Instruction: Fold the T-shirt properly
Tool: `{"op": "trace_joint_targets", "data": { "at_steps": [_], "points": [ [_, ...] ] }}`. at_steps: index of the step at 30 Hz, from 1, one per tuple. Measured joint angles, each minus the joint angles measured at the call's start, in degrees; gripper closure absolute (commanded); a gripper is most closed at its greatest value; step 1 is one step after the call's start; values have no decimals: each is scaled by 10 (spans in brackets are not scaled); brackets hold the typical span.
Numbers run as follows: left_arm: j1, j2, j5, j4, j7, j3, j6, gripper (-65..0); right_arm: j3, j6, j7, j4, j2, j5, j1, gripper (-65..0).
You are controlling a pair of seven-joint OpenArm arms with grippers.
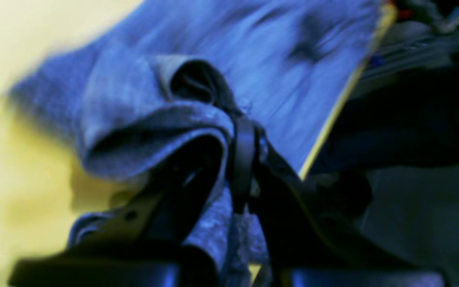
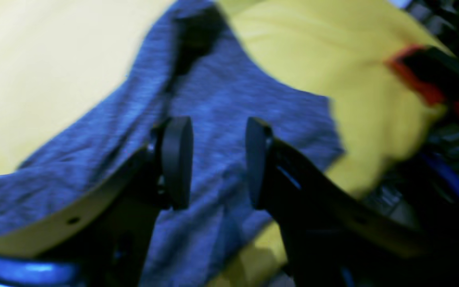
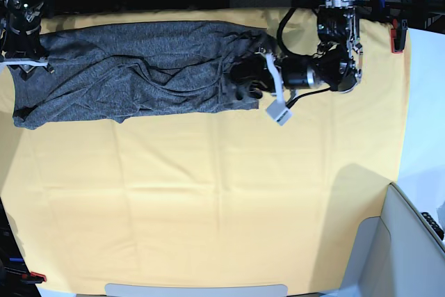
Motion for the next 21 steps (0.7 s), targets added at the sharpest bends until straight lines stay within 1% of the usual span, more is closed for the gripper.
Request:
{"op": "trace_joint_targets", "data": {
  "at_steps": [2,6,10,14,18,21],
  "points": [
    [-3,21,-2,0,-7,19,0,-6,13,0,0,0,0,0,-6,-227],
    [-15,60,12,-7,9,53,0,-6,35,0,0,0,0,0,-18,-227],
    [-45,91,1,-8,-5,75,0,-6,43,0,1,0,0,0,-23,-227],
    [-54,108,10,-33,6,81,1,-6,46,2,0,0,-4,0,-27,-227],
    [-71,107,9,-39,4,105,1,-6,46,0,0,0,-5,0,-28,-227],
    [-77,108,2,-66,-24,124,2,-6,46,0,0,0,-5,0,-28,-227]
  ]
}}
